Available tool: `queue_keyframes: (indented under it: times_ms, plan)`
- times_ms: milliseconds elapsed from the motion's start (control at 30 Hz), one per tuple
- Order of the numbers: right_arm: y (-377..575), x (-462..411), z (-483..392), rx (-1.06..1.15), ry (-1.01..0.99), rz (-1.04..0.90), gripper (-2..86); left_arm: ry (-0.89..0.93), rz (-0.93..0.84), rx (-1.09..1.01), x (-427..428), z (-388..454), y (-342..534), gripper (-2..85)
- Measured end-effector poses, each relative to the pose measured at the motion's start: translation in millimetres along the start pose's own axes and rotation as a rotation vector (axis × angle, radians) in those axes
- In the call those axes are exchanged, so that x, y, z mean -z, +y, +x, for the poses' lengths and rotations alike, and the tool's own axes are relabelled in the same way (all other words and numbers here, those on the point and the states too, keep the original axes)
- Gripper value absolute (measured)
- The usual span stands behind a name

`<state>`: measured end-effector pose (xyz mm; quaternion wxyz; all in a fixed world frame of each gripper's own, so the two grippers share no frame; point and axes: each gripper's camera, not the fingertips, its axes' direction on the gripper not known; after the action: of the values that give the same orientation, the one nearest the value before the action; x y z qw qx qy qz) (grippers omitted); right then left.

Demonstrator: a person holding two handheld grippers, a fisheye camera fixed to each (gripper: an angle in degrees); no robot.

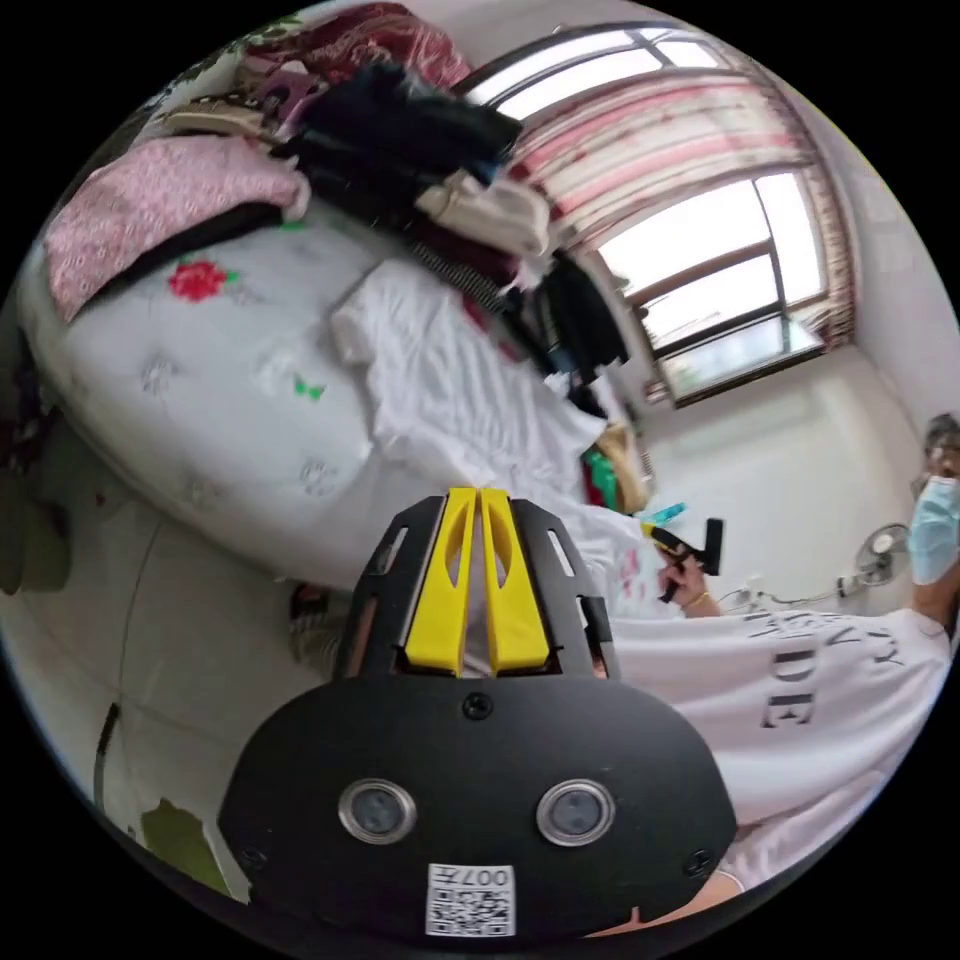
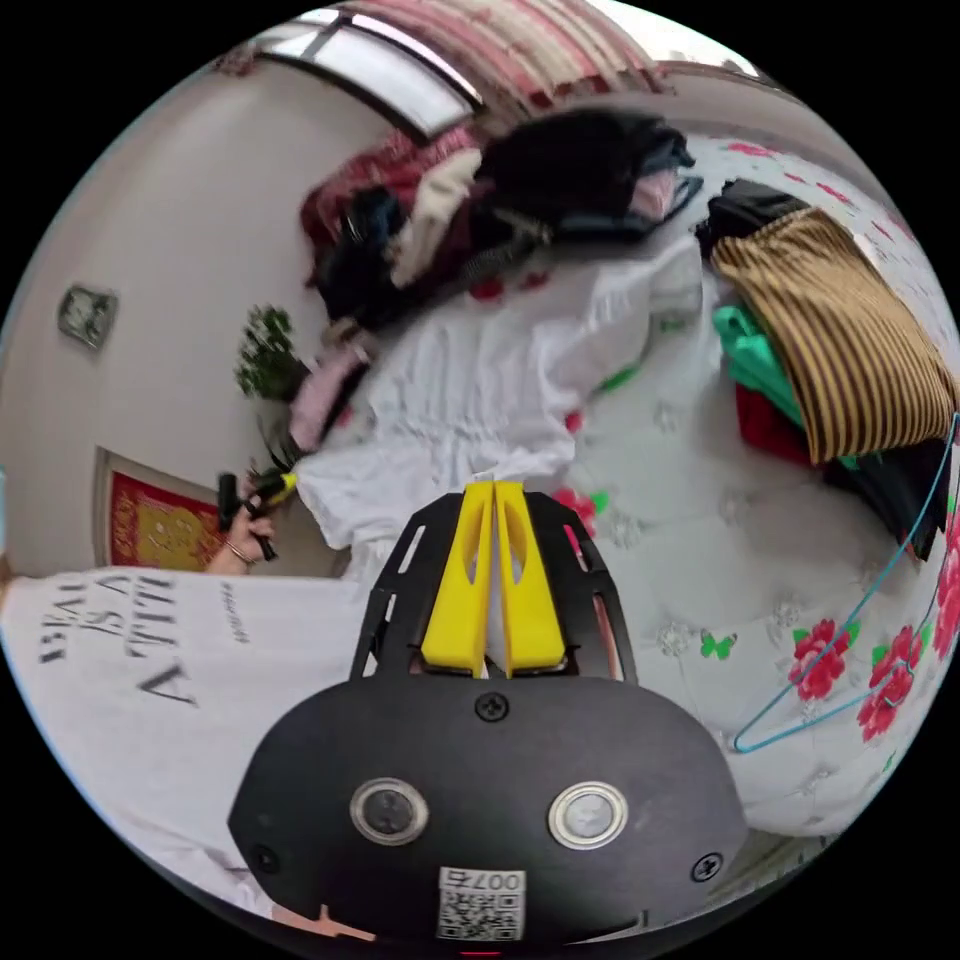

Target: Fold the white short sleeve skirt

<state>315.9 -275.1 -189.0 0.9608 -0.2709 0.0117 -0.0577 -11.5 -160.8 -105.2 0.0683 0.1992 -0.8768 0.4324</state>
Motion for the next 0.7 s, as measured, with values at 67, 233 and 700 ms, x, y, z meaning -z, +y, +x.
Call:
queue_keyframes:
  times_ms: [67, 233, 700]
  plan:
    - [-13.2, 43.9, -7.0, 0.027, -0.105, 0.155, -0.2, 0.073, 0.067, -0.048, 32.6, 13.7, -21.2, -1.0]
    - [-4.5, 101.7, -41.2, 0.151, -0.121, 0.286, -0.2, 0.184, 0.181, -0.252, 112.5, 65.4, -59.6, -1.0]
    - [-118.2, 81.6, 19.5, -0.13, -0.201, 0.423, -0.2, 0.349, 0.187, -0.002, 71.3, -0.5, -246.8, -1.0]
